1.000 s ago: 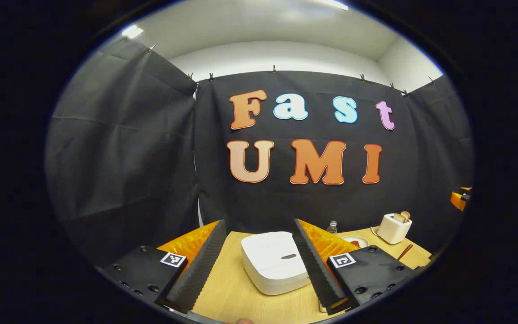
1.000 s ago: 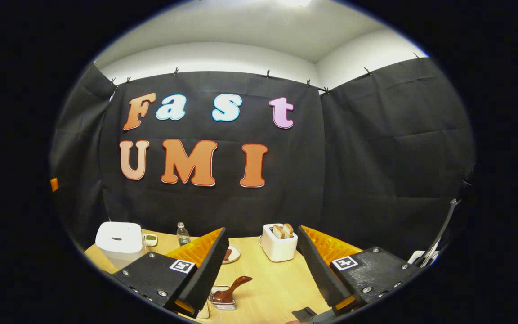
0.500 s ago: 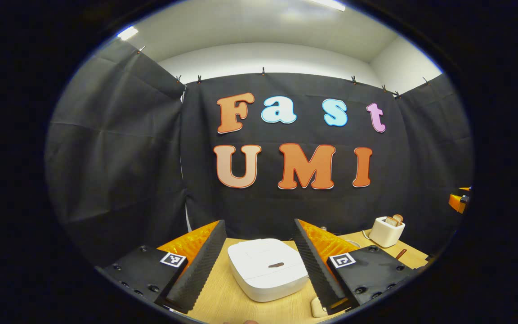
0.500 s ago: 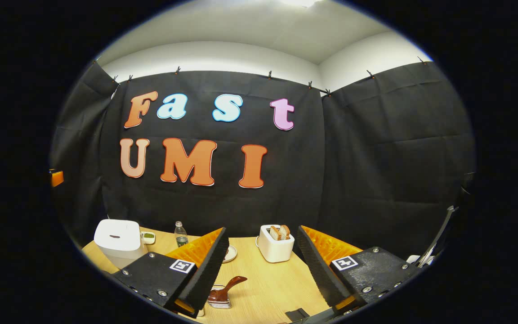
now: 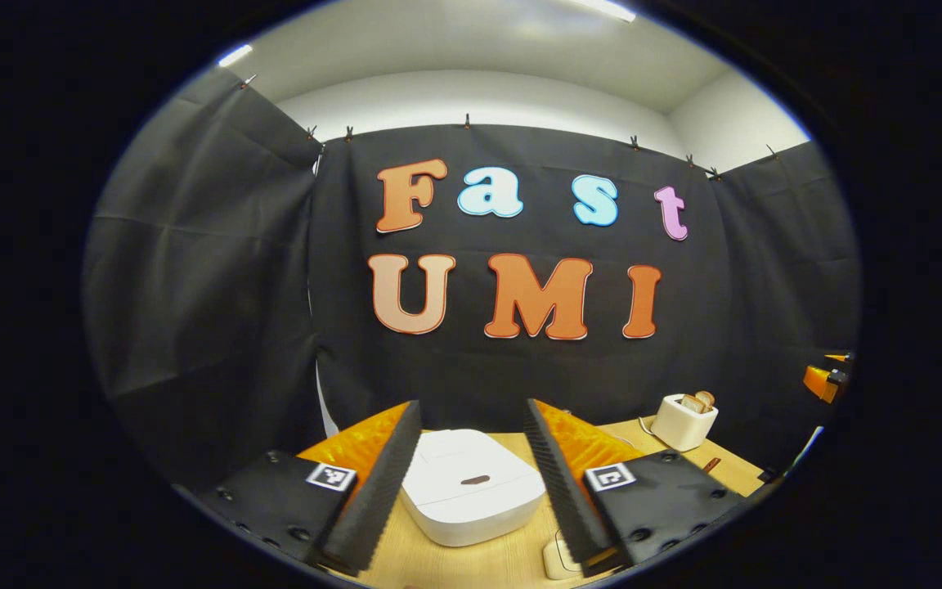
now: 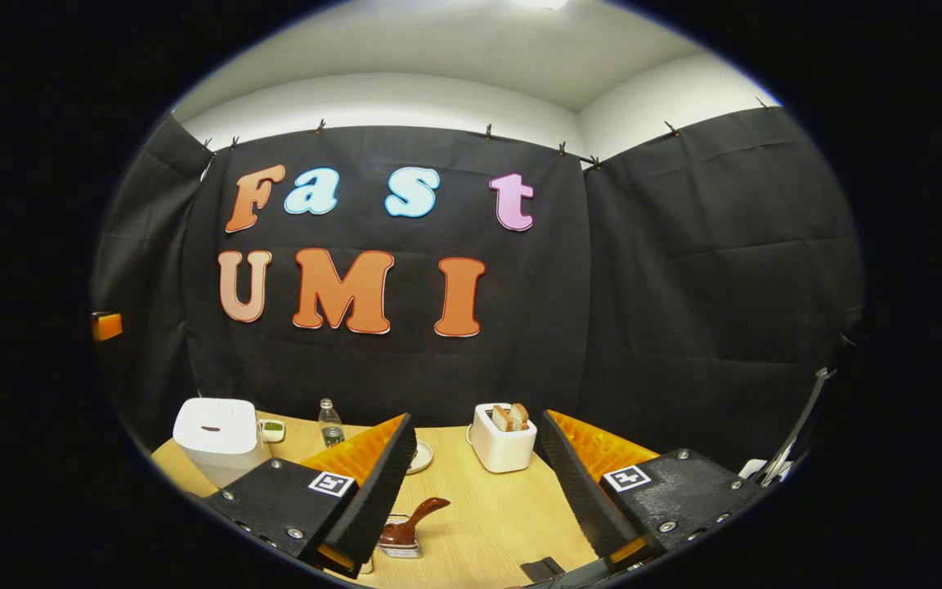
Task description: Close the left gripper, press the button to open the rice cooker; take a wooden spoon from the chopstick holder with the right hand, scoop a spoonful of rice and pour it into the rice cooker, then put the wooden spoon back into the chopstick holder.
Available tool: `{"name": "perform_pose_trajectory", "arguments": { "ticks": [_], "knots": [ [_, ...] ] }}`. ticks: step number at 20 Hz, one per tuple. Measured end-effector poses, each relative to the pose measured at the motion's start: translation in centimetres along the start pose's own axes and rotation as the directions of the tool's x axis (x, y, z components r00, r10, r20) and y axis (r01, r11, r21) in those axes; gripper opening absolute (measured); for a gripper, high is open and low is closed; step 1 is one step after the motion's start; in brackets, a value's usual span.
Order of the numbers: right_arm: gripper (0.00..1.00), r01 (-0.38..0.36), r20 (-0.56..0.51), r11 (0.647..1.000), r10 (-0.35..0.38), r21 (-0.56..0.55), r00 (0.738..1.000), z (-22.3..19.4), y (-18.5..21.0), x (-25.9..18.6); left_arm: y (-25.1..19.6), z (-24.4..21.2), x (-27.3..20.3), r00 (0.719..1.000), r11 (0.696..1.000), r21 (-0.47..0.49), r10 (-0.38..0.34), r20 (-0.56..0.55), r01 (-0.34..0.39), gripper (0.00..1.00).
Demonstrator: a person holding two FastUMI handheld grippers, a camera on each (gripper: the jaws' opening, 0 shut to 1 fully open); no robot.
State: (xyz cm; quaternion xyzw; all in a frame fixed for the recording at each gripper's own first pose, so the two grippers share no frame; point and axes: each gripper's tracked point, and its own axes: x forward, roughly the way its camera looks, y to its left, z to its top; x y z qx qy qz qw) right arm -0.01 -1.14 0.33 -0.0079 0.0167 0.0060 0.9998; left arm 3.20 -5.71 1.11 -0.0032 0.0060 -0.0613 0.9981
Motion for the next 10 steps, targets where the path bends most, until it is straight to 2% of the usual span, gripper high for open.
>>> {"name": "perform_pose_trajectory", "arguments": {
  "ticks": [2,4,5,7,10],
  "knots": [
    [0.95,0.000,-0.008,1.000,0.000,0.001,1.000,-0.3,0.1,0.3,0.5,-0.2,0.4,1.000,1.000,0.002,0.021,0.001,-0.021,0.43],
    [0.95,-0.006,-0.010,1.000,0.006,0.005,1.000,-0.4,0.4,0.1,0.2,-0.9,0.8,1.000,1.000,0.001,-0.003,-0.024,0.003,0.15],
    [0.95,-0.008,-0.012,1.000,0.008,0.003,1.000,-0.5,0.5,0.1,0.1,-1.8,1.1,0.998,1.000,0.003,-0.007,-0.056,0.007,0.06],
    [0.95,-0.003,-0.016,1.000,0.003,-0.007,1.000,-0.5,0.3,0.4,0.3,-2.8,3.0,0.998,1.000,-0.003,0.015,-0.061,-0.015,0.06],
    [0.95,0.010,-0.016,1.000,-0.010,-0.009,1.000,-0.5,0.0,0.4,0.2,-2.8,3.4,0.998,1.000,-0.017,-0.026,-0.055,0.025,0.05]
  ]
}}
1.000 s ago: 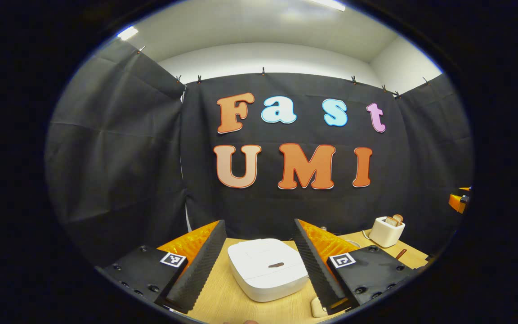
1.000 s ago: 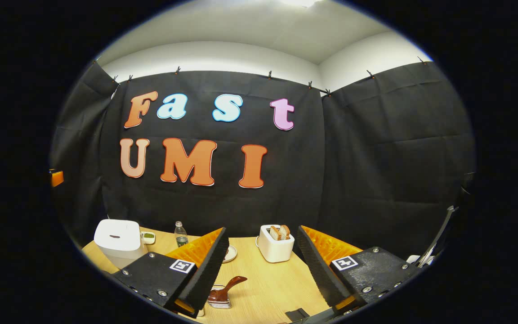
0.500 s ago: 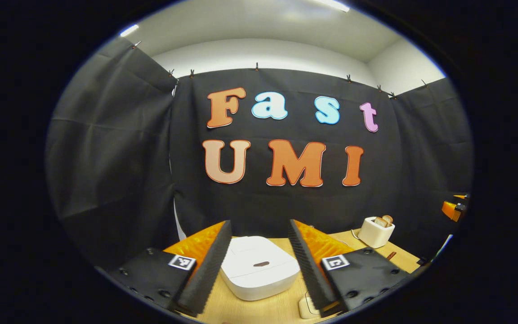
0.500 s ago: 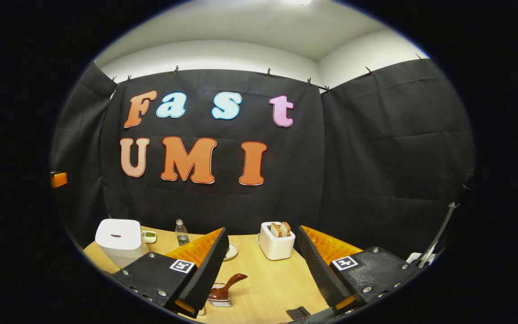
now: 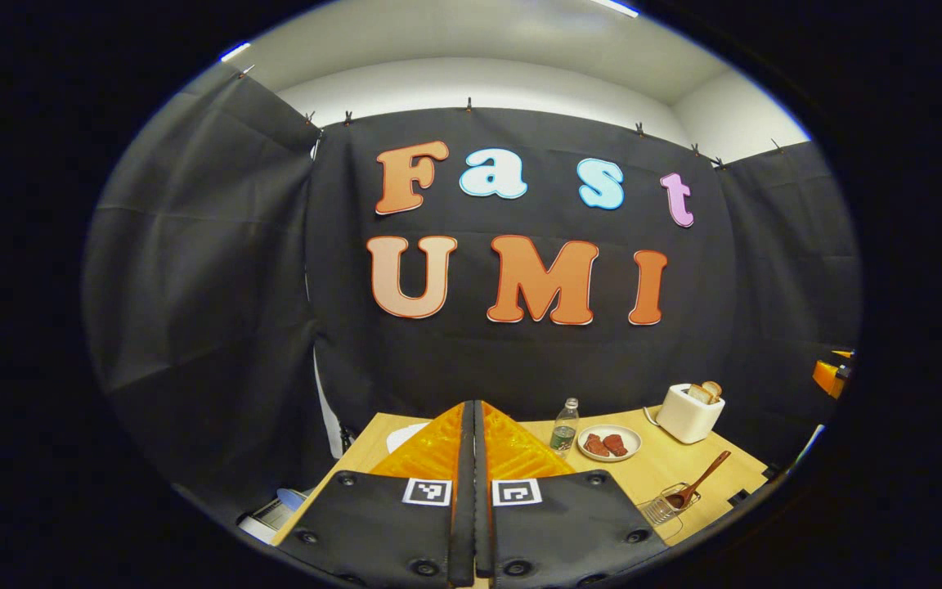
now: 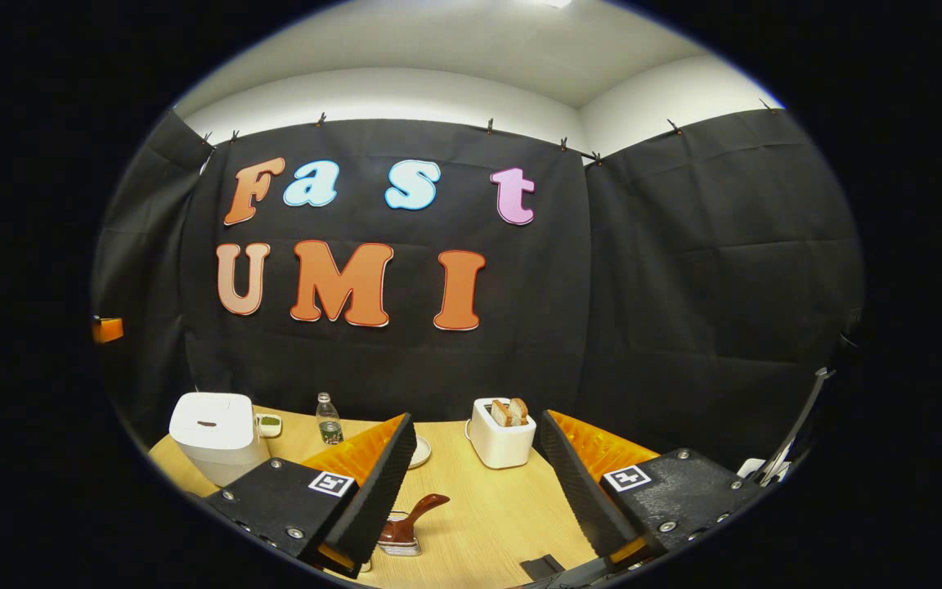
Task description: Close the left gripper, press the button to open the rice cooker; take a wooden spoon from the chopstick holder with the right hand, scoop a spoonful of rice and pour it into the rice cooker, then put the wooden spoon back into the chopstick holder.
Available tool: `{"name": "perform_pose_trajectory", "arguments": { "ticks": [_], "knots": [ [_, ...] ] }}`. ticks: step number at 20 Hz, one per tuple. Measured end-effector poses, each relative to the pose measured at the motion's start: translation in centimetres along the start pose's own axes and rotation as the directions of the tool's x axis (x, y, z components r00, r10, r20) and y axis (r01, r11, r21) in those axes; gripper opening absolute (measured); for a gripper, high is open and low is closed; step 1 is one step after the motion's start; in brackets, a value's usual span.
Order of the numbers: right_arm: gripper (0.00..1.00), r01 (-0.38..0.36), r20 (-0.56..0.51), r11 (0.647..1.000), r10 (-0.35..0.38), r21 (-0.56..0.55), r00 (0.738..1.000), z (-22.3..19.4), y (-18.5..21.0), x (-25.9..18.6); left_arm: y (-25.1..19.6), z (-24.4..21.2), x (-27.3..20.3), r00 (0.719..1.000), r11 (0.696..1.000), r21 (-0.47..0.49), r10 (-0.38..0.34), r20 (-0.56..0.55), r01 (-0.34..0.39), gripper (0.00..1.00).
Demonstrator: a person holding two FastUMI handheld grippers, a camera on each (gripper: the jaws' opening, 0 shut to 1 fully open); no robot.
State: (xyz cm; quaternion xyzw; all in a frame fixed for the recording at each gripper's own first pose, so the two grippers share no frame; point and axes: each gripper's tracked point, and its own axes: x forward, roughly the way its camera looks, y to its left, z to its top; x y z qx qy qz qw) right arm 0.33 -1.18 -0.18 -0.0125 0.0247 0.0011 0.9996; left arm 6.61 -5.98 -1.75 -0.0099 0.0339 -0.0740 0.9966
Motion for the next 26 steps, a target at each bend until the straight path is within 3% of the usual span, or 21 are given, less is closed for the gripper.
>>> {"name": "perform_pose_trajectory", "arguments": {
  "ticks": [5,12,18,26],
  "knots": [
    [0.95,-0.001,-0.022,1.000,0.002,0.011,1.000,-0.5,-0.1,0.1,-1.3,-3.4,4.0,0.995,0.998,-0.008,-0.059,-0.081,0.058,0.05],
    [0.95,0.027,-0.051,0.999,-0.028,-0.028,0.998,-1.3,-1.3,0.7,-1.9,-10.3,10.4,0.970,0.996,-0.035,-0.085,-0.229,0.079,0.05],
    [0.95,0.050,-0.083,0.998,-0.052,-0.031,0.995,-2.3,-2.3,1.5,-2.2,-16.8,15.3,0.932,0.997,-0.017,-0.081,-0.354,0.080,0.05],
    [0.96,0.065,-0.113,0.997,-0.071,-0.049,0.991,-3.3,-3.1,2.3,-1.2,-22.4,16.5,0.872,0.998,-0.053,-0.065,-0.486,0.044,0.04]
  ]
}}
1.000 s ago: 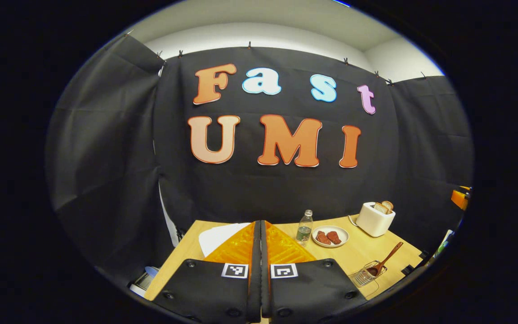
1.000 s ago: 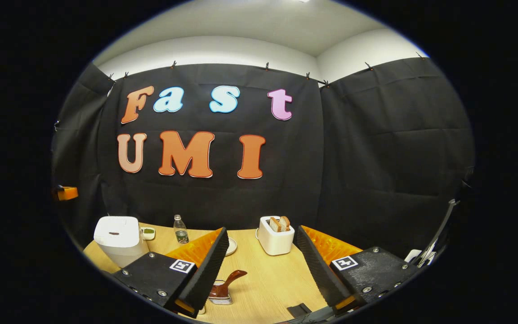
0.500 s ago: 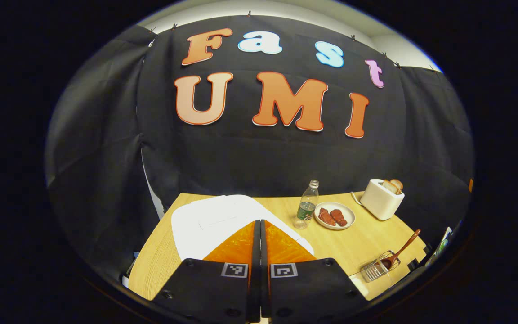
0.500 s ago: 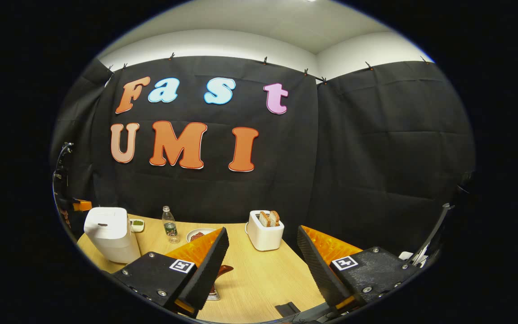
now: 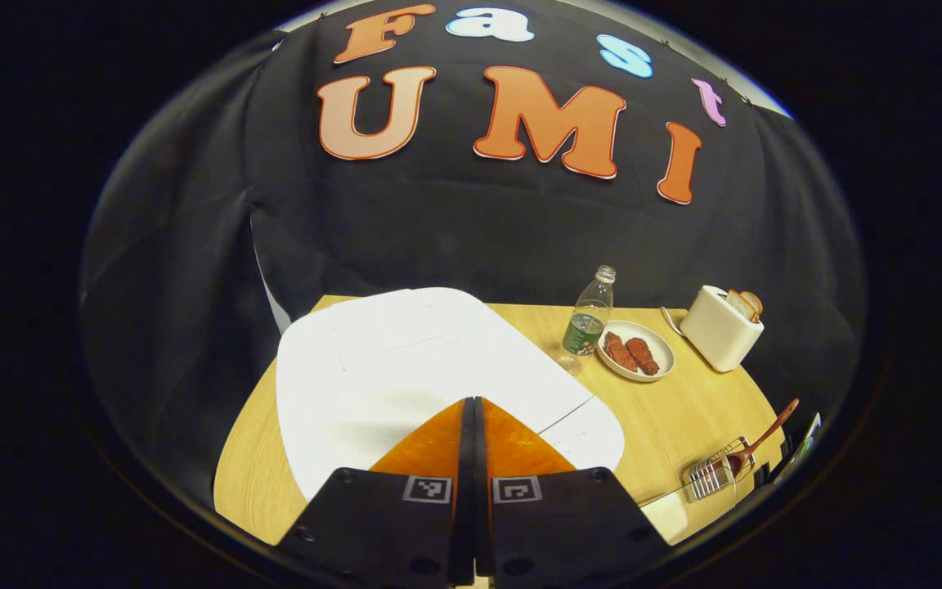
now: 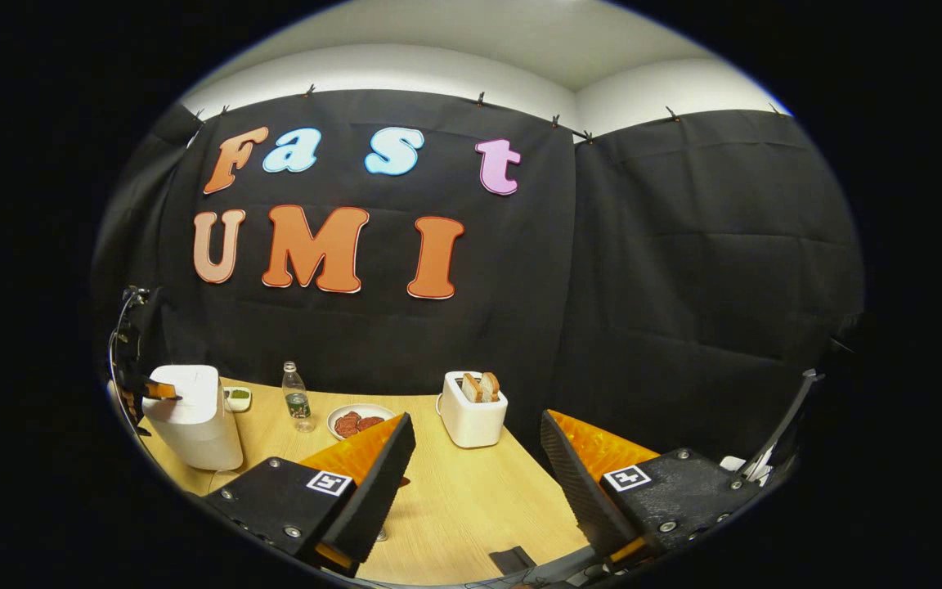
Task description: Close the left gripper, press the button to open the rice cooker; take a wooden spoon from the chopstick holder with the right hand, scoop a spoonful of rice and pour it into the rice cooker, then put the wooden spoon back into the chopstick holder.
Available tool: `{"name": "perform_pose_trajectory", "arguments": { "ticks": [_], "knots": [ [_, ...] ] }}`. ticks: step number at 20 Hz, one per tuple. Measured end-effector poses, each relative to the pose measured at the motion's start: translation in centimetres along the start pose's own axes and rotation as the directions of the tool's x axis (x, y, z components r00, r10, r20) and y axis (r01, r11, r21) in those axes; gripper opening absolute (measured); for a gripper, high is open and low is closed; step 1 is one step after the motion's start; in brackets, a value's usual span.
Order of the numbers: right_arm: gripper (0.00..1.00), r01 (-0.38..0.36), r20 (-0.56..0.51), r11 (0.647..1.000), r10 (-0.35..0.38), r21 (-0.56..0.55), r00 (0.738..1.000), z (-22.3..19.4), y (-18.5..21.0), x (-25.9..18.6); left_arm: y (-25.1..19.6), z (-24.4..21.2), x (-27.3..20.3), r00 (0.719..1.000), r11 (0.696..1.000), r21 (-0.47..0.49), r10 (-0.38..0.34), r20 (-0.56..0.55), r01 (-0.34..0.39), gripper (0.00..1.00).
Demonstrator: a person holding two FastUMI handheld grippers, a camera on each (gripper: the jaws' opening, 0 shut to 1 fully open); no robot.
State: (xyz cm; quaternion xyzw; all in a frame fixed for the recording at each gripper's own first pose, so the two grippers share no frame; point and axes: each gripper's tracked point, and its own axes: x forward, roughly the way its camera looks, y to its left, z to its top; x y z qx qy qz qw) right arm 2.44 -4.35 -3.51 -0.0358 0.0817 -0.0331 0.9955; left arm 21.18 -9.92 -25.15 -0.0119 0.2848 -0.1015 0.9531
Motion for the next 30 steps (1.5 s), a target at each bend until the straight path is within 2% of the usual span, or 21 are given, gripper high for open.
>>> {"name": "perform_pose_trajectory", "arguments": {
  "ticks": [1,4,6,7,10,13,14,15,16,17,19,20,21,22,23,27,30],
  "knots": [
    [0.96,-0.003,-0.008,1.000,0.003,0.002,1.000,-0.3,0.1,0.2,0.1,0.8,0.1,0.999,1.000,0.003,-0.006,0.033,0.006,0.05],
    [0.96,-0.009,-0.017,1.000,0.009,0.006,1.000,-0.6,0.4,0.5,0.1,-0.5,0.3,1.000,1.000,-0.019,-0.013,-0.014,0.012,0.05],
    [0.96,-0.023,-0.029,1.000,0.024,0.020,0.999,-1.0,1.1,0.6,0.3,0.0,0.3,1.000,1.000,0.012,0.001,-0.007,-0.001,0.05],
    [1.00,-0.033,-0.032,0.999,0.033,0.027,0.999,-1.2,1.4,0.6,0.3,0.4,-0.3,1.000,1.000,0.021,0.010,0.003,-0.010,0.05],
    [0.96,-0.058,-0.033,0.997,0.059,0.042,0.998,-1.6,2.2,0.6,0.3,3.9,-2.5,0.995,0.999,0.043,0.023,0.099,-0.027,0.05],
    [0.96,-0.093,-0.020,0.994,0.094,0.059,0.995,-1.6,3.4,0.5,0.8,7.3,-6.1,0.983,0.998,0.043,0.032,0.179,-0.040,0.05],
    [1.00,-0.098,-0.023,0.994,0.099,0.058,0.995,-1.9,3.6,0.5,0.9,7.9,-7.3,0.980,0.999,0.034,0.029,0.198,-0.037,0.05],
    [0.96,-0.105,-0.028,0.993,0.107,0.059,0.994,-2.2,3.9,0.5,1.1,8.7,-8.5,0.975,0.999,0.027,0.029,0.220,-0.036,0.05],
    [1.00,-0.113,-0.033,0.991,0.115,0.067,0.993,-2.5,4.3,0.6,1.3,9.3,-9.6,0.969,0.999,0.023,0.030,0.244,-0.037,0.05],
    [0.96,-0.128,-0.029,0.988,0.130,0.084,0.991,-2.6,4.8,0.6,1.5,9.9,-10.8,0.964,0.999,0.021,0.029,0.265,-0.035,0.05],
    [0.96,-0.167,-0.020,0.978,0.171,0.121,0.985,-3.0,6.2,0.6,1.3,10.7,-13.5,0.954,1.000,-0.001,0.019,0.300,-0.020,0.05],
    [1.00,-0.181,-0.022,0.973,0.186,0.140,0.982,-3.6,6.7,0.8,1.3,10.9,-14.9,0.951,1.000,-0.012,0.013,0.309,-0.010,0.05],
    [0.96,-0.191,-0.035,0.968,0.199,0.160,0.979,-4.2,7.1,1.2,1.6,10.8,-16.5,0.946,1.000,-0.017,0.015,0.324,-0.010,0.05],
    [1.00,-0.202,-0.050,0.962,0.214,0.182,0.975,-5.1,7.7,1.6,1.9,11.0,-17.7,0.940,1.000,-0.016,0.020,0.341,-0.016,0.05],
    [0.97,-0.214,-0.064,0.955,0.232,0.205,0.971,-5.8,8.2,1.9,2.1,11.3,-18.7,0.934,1.000,-0.011,0.027,0.356,-0.024,0.05],
    [0.96,-0.194,-0.150,0.949,0.235,0.248,0.960,-9.6,8.9,4.6,3.6,12.2,-23.1,0.906,0.997,-0.003,0.071,0.417,-0.077,0.05],
    [0.95,-0.209,-0.226,0.929,0.284,0.304,0.932,-12.7,10.4,6.3,4.6,12.5,-25.6,0.890,0.995,-0.027,0.099,0.444,-0.097,0.05]
  ]
}}
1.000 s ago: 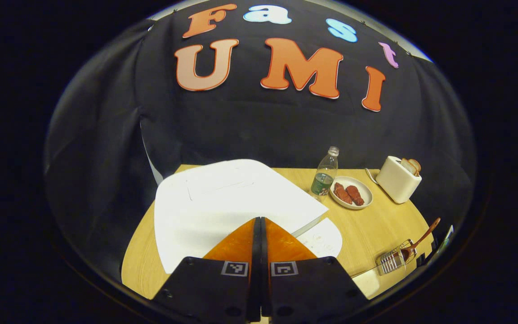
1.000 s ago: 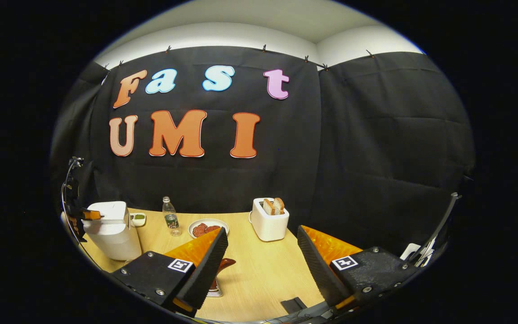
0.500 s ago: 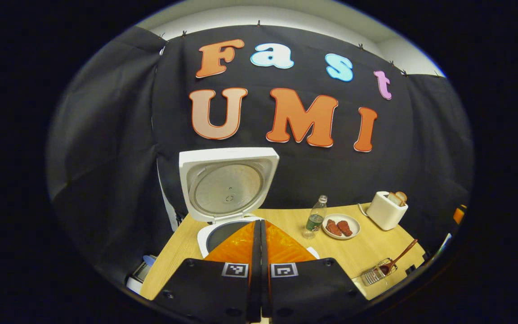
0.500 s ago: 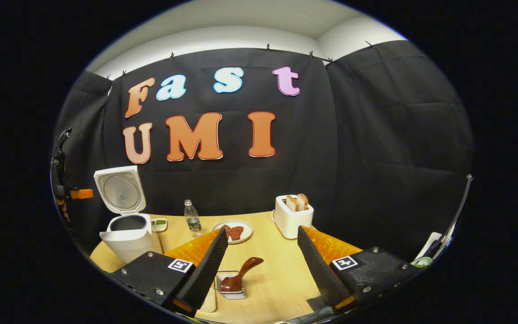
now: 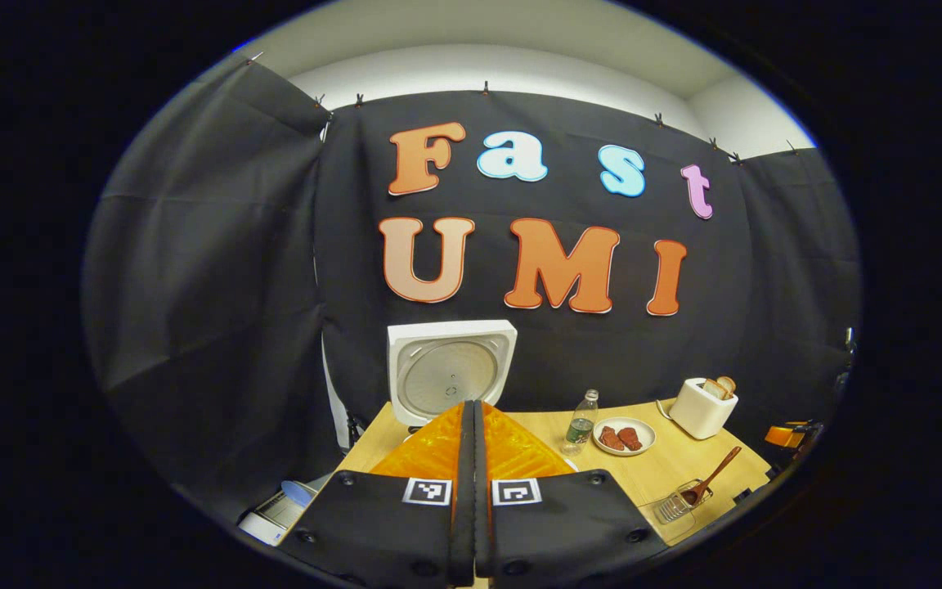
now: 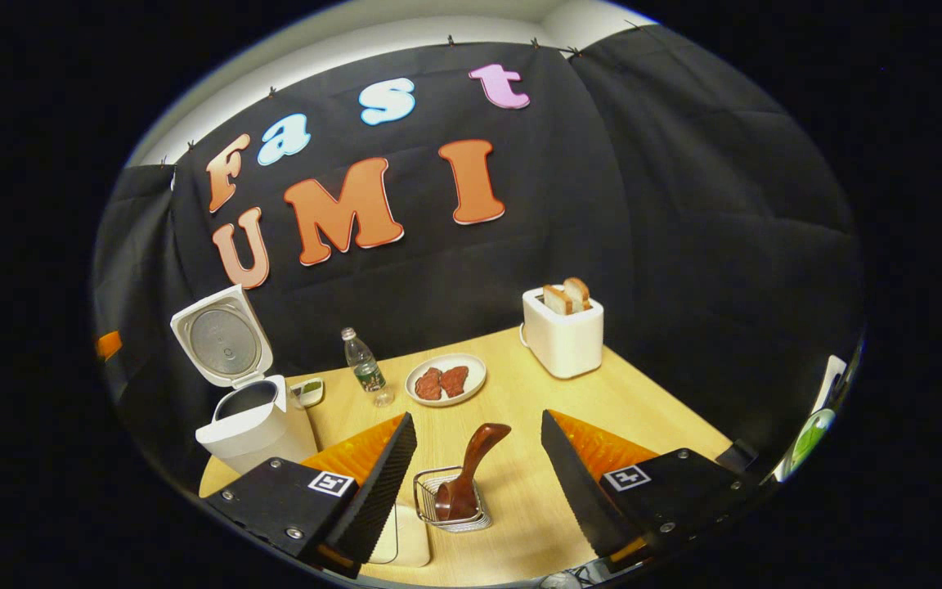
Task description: Close the left gripper, press the button to open the rice cooker; take a wooden spoon from the chopstick holder with the right hand, scoop a spoonful of rice and pour it into the rice cooker, then put the wooden spoon back into the chopstick holder.
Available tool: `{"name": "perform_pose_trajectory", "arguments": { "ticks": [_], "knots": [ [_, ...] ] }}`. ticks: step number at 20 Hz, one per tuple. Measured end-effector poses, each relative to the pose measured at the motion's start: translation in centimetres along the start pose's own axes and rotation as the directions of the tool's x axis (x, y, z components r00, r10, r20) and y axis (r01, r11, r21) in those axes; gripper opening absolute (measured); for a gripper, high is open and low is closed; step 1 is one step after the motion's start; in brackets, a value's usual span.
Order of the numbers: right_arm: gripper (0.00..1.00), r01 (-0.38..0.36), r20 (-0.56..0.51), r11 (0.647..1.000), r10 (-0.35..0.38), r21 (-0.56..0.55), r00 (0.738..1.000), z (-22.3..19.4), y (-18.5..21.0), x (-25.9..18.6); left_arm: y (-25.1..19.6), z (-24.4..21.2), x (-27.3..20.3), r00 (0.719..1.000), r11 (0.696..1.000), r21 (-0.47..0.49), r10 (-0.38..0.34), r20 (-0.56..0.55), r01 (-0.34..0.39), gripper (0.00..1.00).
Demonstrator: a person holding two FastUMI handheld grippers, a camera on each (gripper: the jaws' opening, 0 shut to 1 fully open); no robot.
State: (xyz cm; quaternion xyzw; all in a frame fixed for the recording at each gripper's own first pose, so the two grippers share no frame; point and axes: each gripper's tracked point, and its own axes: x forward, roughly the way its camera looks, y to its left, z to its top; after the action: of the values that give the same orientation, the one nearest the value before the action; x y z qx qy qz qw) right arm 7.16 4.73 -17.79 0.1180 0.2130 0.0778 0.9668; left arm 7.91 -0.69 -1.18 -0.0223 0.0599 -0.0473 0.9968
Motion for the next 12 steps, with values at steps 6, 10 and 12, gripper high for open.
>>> {"name": "perform_pose_trajectory", "arguments": {
  "ticks": [6,10,12],
  "knots": [
    [0.95,-0.017,-0.107,0.997,0.024,0.070,0.994,-3.1,-0.3,5.7,2.8,0.1,-2.0,0.996,0.996,-0.001,0.088,0.002,-0.088,0.05],
    [0.95,-0.025,-0.165,0.996,0.039,0.084,0.985,-4.3,-0.1,8.8,3.9,0.3,-3.1,0.990,0.990,-0.013,0.141,0.000,-0.141,0.05],
    [0.95,-0.015,-0.192,0.997,0.029,0.073,0.981,-4.9,-0.2,10.2,4.3,0.3,-3.5,0.986,0.986,-0.017,0.167,0.002,-0.167,0.06]
  ]
}}
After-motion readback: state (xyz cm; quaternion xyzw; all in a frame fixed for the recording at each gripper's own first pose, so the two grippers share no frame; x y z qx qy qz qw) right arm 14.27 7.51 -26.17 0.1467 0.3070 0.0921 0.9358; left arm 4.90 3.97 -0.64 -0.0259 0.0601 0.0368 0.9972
